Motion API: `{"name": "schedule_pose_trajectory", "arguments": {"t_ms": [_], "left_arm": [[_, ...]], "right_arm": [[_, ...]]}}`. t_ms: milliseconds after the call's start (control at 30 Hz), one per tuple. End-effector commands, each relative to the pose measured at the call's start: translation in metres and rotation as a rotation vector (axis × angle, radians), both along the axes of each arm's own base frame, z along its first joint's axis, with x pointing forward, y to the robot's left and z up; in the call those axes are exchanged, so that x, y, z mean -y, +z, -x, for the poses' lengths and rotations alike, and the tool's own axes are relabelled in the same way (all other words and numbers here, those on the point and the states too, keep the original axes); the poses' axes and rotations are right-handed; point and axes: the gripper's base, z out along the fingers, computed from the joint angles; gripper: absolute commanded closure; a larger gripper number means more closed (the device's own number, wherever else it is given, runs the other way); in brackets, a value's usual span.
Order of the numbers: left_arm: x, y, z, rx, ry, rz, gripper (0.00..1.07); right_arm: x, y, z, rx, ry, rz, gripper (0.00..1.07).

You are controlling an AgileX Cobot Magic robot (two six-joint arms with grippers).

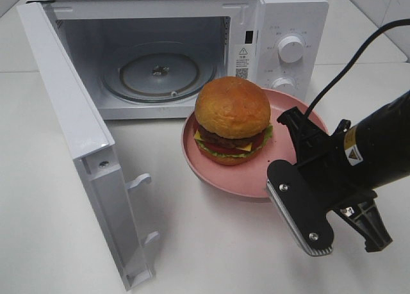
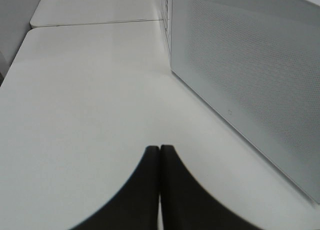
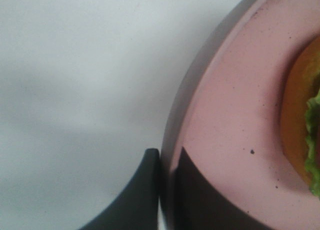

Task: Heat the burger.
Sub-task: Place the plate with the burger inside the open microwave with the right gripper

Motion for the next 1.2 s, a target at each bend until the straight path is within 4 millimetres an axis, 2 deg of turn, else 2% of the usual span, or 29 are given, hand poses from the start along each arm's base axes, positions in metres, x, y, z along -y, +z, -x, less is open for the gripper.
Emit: {"name": "schedule_pose_trajectory", "arguments": {"t_ms": [33,600,1100,1200], "left_arm": [[0.000,0.000,0.002,0.026,-0.008,0.004,1.07],[0.000,0.000,0.002,0.026,-0.008,0.004,1.07],[0.000,0.000,0.002,0.026,-0.008,0.004,1.07],[0.000,0.000,0.002,0.026,-0.008,0.004,1.07]], "right_arm": [[-0.014,0.007,-0.014,0.085,0.048,-0.060,1.07],[-0.046,0.003,-0.053,0.121,0.081,-0.075,1.07],[-0.079,0.000,-0.096,0.131,0.086,-0.072,1.07],[-0.081,0.000,-0.098,0.130,0.090,-0.066,1.07]]}}
